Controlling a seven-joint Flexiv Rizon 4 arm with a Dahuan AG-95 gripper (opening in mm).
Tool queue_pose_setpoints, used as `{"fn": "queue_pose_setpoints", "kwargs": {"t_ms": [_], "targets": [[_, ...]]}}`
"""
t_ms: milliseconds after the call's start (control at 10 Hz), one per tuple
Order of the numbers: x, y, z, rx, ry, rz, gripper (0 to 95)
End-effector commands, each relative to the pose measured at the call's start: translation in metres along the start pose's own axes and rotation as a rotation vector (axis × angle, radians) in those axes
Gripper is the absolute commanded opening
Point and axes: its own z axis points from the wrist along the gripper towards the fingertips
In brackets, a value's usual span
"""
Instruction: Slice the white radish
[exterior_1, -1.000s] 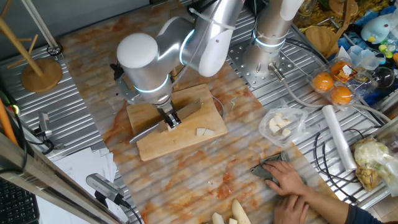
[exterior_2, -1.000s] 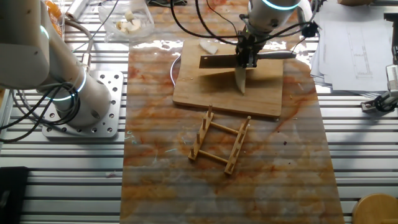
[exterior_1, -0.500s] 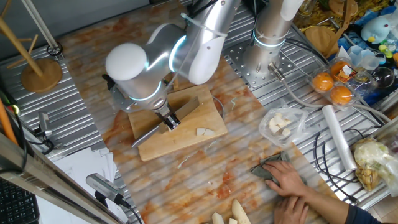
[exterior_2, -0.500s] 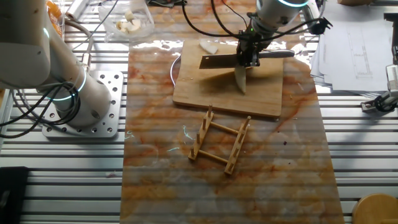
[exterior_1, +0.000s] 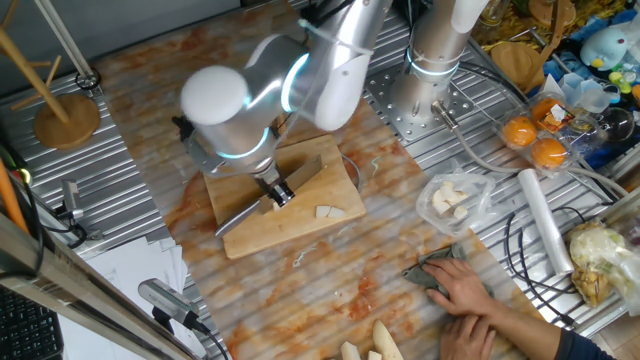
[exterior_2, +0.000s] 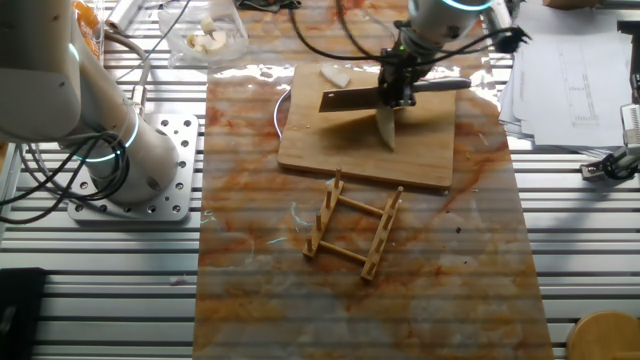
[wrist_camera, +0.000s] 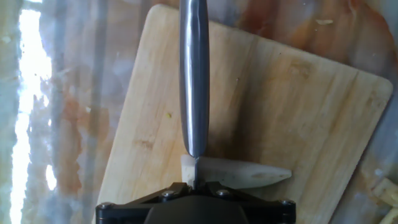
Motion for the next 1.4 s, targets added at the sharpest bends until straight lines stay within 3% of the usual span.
{"fn": "queue_pose_setpoints", "kwargs": {"t_ms": [100,400,600,900,1100,1300,1400], "targets": [[0.010,0.000,0.016,-0.013,0.032,-0.007,0.0],[0.024,0.003,0.032,-0.016,0.045,-0.026,0.0],[0.029,0.004,0.036,-0.007,0.053,-0.026,0.0],[0.028,0.003,0.026,-0.009,0.024,-0.022,0.0],[0.016,0.002,0.010,-0.002,0.017,-0.022,0.0],[0.010,0.003,0.003,-0.002,0.021,-0.023,0.0],[0.007,0.003,0.000,0.013,0.006,-0.036,0.0]]}}
